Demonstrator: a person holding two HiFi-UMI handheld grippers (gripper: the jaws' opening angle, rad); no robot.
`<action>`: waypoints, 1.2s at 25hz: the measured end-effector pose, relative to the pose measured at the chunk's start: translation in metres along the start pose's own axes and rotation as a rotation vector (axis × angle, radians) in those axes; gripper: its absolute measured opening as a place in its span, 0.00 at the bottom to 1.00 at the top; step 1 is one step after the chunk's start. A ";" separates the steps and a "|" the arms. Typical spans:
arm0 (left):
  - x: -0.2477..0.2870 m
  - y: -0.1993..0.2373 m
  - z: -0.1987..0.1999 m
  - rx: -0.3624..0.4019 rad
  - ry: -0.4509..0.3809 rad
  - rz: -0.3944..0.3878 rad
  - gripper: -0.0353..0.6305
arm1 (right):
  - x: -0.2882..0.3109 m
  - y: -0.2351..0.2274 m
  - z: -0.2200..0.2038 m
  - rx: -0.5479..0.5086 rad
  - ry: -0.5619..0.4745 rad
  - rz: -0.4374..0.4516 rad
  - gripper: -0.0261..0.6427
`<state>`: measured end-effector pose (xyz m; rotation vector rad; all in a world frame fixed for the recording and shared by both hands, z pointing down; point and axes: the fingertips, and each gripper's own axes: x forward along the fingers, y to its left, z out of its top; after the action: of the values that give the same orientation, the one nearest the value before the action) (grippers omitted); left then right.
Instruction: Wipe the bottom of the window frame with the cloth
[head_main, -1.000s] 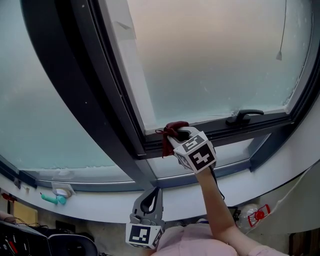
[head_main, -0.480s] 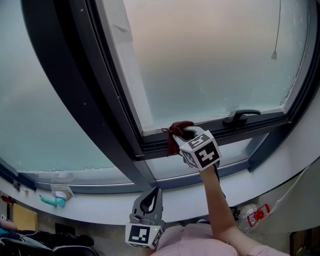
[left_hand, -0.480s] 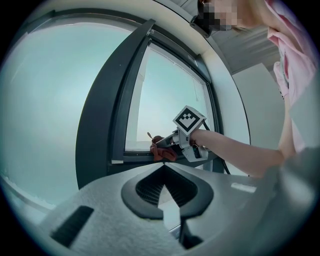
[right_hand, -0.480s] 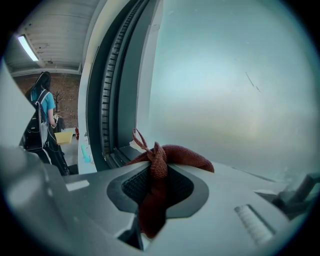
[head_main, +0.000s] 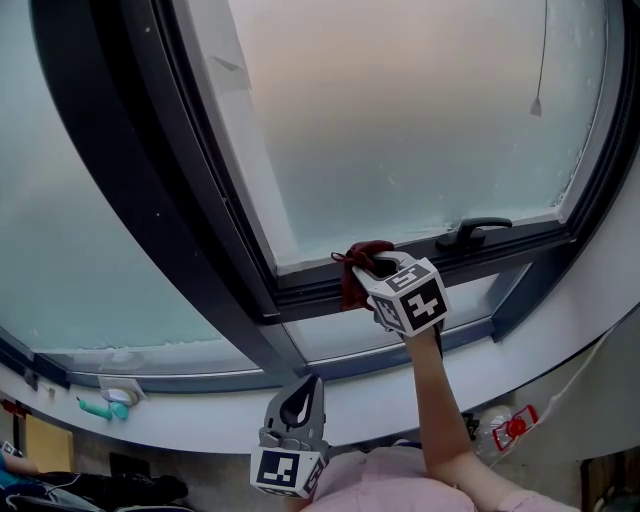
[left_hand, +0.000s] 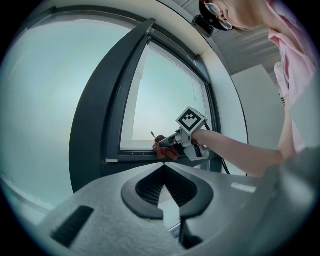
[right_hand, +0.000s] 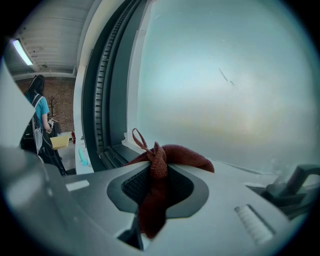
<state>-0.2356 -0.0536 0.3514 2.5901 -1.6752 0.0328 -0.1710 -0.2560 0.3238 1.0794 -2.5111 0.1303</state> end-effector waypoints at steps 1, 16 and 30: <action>0.000 0.000 0.000 -0.001 0.000 -0.001 0.05 | -0.001 -0.002 0.000 0.003 0.000 -0.002 0.15; 0.010 -0.004 0.000 -0.010 -0.006 -0.007 0.05 | -0.011 -0.023 -0.007 0.034 -0.005 -0.023 0.15; 0.008 -0.008 -0.002 -0.009 0.005 -0.028 0.05 | -0.028 -0.050 -0.015 0.079 -0.025 -0.087 0.15</action>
<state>-0.2249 -0.0574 0.3531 2.6049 -1.6330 0.0299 -0.1131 -0.2687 0.3233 1.2270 -2.4949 0.1944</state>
